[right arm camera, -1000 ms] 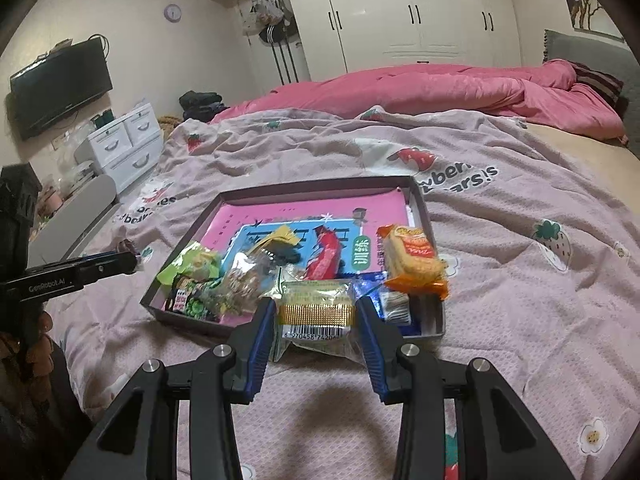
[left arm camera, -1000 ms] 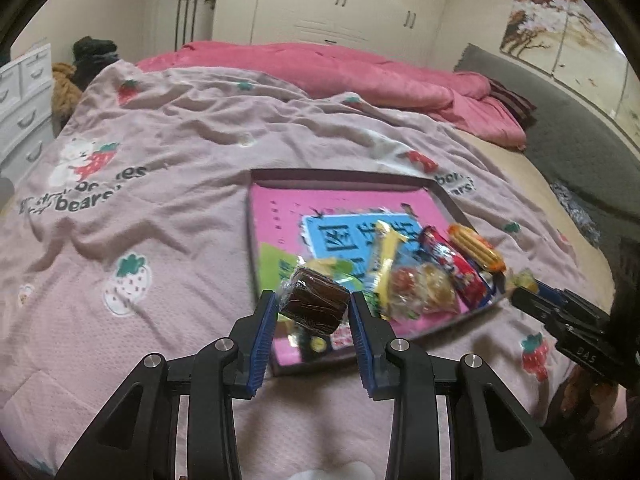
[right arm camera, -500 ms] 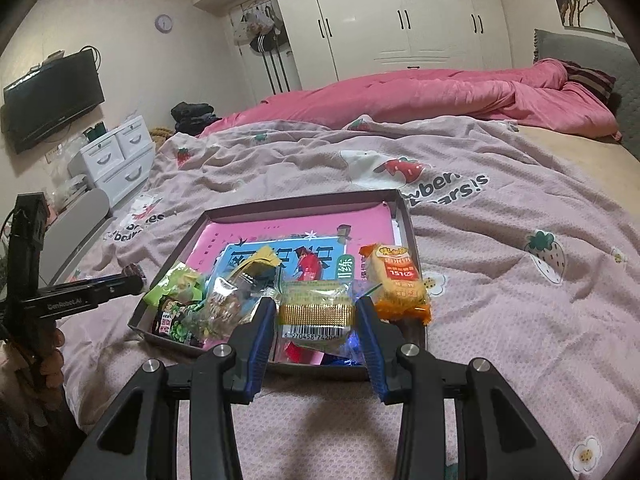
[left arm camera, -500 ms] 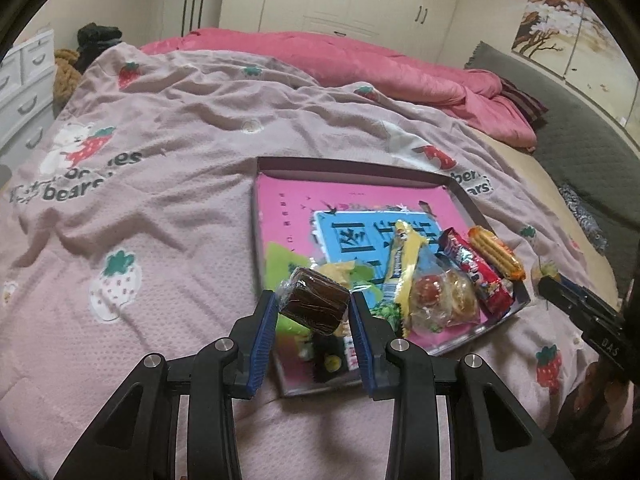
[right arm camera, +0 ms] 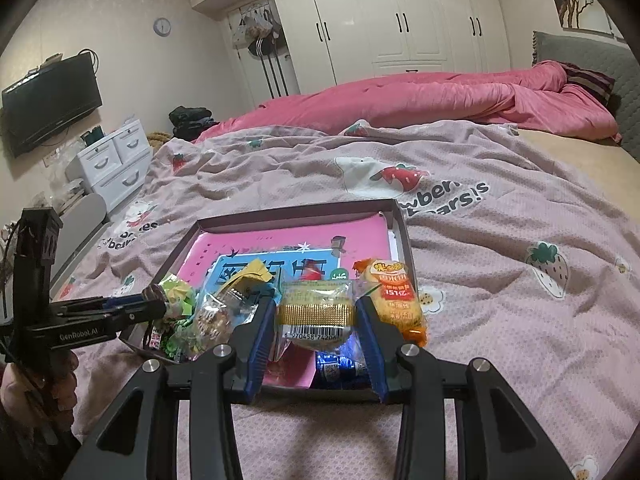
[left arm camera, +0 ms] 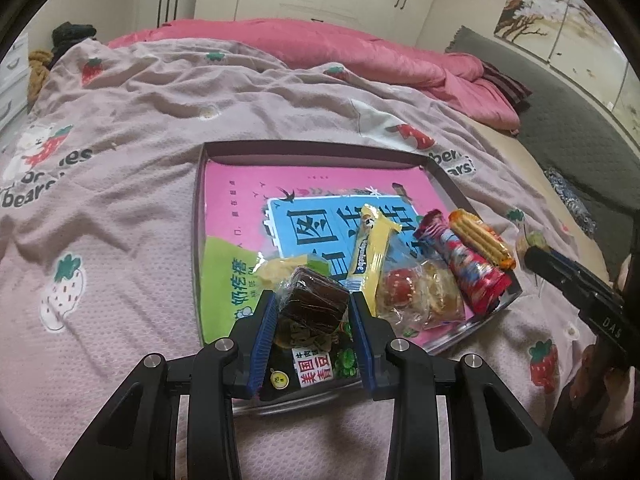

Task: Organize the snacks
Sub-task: 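Lift the chocolate into the tray with left tool while right carries wafer packet in, then lower the chocolate onto the tray snacks with left tool while right lowers wafer packet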

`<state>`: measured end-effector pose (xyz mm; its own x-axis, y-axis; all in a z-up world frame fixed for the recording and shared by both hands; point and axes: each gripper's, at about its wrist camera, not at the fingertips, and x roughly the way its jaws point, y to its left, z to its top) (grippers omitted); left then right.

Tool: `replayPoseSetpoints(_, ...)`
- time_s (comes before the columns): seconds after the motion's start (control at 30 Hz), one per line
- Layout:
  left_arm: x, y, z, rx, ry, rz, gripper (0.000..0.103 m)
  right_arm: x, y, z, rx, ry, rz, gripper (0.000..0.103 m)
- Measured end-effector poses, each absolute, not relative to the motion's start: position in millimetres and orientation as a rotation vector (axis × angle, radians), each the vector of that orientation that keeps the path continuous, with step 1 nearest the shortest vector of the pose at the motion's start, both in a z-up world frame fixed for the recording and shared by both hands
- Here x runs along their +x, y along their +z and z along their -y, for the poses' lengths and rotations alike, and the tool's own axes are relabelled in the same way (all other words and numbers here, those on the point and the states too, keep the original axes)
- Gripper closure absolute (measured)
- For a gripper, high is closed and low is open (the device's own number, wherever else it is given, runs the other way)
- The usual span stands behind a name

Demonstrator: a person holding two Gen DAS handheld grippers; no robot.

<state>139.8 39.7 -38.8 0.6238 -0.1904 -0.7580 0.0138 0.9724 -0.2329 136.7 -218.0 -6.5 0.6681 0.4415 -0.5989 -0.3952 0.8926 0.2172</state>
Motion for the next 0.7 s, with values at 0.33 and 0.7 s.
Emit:
replayPoseSetpoints(0.33, 146, -48, -33, -0.197, -0.125, -0.911, 0.065, 144, -13, 212, 0.051, 0.476, -0.710, 0.061)
replayPoseSetpoints(0.7, 147, -48, -31, -0.185, -0.128, -0.913, 0.065, 144, -19, 192, -0.014, 0.506, -0.711, 0.061)
